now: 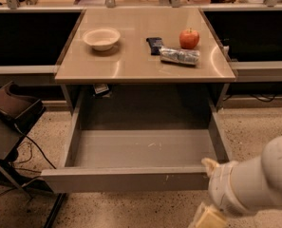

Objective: Close top drawer

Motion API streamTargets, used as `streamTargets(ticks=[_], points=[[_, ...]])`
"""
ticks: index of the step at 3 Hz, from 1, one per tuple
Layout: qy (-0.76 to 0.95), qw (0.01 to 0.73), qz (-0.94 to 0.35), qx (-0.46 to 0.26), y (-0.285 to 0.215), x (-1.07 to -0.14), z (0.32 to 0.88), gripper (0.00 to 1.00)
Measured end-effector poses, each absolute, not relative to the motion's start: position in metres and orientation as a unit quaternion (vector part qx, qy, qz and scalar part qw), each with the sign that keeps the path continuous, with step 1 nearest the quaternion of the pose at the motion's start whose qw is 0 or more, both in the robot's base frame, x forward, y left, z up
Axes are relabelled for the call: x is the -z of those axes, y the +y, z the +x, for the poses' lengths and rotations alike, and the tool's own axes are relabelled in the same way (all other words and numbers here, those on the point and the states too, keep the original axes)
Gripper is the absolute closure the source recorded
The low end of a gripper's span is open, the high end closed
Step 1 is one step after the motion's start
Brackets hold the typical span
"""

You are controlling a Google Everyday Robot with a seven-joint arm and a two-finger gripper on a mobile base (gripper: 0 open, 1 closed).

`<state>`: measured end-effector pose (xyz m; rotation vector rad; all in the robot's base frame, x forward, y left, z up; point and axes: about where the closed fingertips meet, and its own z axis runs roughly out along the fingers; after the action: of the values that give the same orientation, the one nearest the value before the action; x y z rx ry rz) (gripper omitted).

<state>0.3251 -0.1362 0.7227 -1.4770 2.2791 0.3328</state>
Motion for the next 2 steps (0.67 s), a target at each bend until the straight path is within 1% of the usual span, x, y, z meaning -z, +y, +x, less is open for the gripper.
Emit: streamTargets(ticks=[1,2], points=[[0.837,0.138,-0.502,-0.167,-0.146,-0.6263,0.2709,0.0],[0.837,0.138,-0.502,-0.166,-0.146,-0.6265,0.271,0.0]])
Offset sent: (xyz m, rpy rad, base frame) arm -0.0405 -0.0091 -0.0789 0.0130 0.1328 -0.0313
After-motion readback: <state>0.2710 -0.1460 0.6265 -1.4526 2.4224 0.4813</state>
